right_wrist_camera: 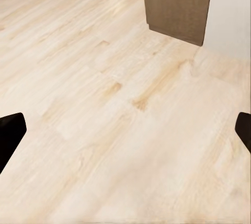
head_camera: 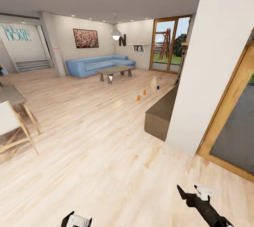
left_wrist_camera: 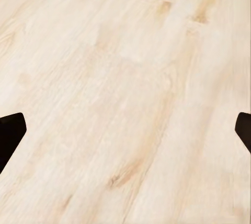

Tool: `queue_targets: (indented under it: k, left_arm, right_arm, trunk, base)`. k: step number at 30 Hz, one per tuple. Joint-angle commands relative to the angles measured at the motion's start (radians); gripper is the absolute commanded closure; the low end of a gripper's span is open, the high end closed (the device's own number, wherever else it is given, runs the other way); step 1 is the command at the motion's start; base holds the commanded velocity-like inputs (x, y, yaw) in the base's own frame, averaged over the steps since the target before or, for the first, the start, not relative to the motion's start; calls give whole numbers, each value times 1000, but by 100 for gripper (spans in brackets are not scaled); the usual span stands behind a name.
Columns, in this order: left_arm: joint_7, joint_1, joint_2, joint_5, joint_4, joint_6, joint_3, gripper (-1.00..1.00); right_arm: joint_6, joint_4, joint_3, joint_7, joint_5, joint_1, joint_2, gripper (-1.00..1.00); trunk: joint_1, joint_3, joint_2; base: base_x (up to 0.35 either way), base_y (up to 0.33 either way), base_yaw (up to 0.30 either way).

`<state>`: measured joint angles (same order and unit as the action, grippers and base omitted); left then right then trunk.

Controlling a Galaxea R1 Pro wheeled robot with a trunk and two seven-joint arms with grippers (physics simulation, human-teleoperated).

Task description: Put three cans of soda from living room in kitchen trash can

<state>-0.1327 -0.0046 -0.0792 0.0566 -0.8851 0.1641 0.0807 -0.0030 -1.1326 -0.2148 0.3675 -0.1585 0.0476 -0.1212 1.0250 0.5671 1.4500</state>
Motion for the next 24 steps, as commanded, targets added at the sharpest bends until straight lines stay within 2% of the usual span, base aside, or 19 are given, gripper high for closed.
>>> queue_targets:
  k: [1, 5, 13, 24]
  left_arm:
    - [0, 0, 0, 0, 0, 0, 0, -100]
    - [-1, 0, 0, -6, 0, 7, -10, -100]
    - [-5, 0, 2, -2, 0, 9, -12, -100]
    - [-5, 0, 3, 3, 0, 9, -2, -100]
  right_arm:
    - [-1, 0, 0, 0, 0, 0, 0, -100]
    - [-1, 0, 0, -1, 0, 0, 1, -100]
    - [-3, 0, 0, 0, 1, 0, 1, -100]
    - [-4, 0, 0, -1, 0, 0, 0, -100]
  trunk:
    - [0, 1, 0]
    - [0, 3, 0]
    - [0, 9, 0]
    - [0, 17, 0]
  base:
    - [-98, -285, -221]
    - [-97, -248, -221]
    - [-20, -105, -221]
    - [-1, -267, -221]
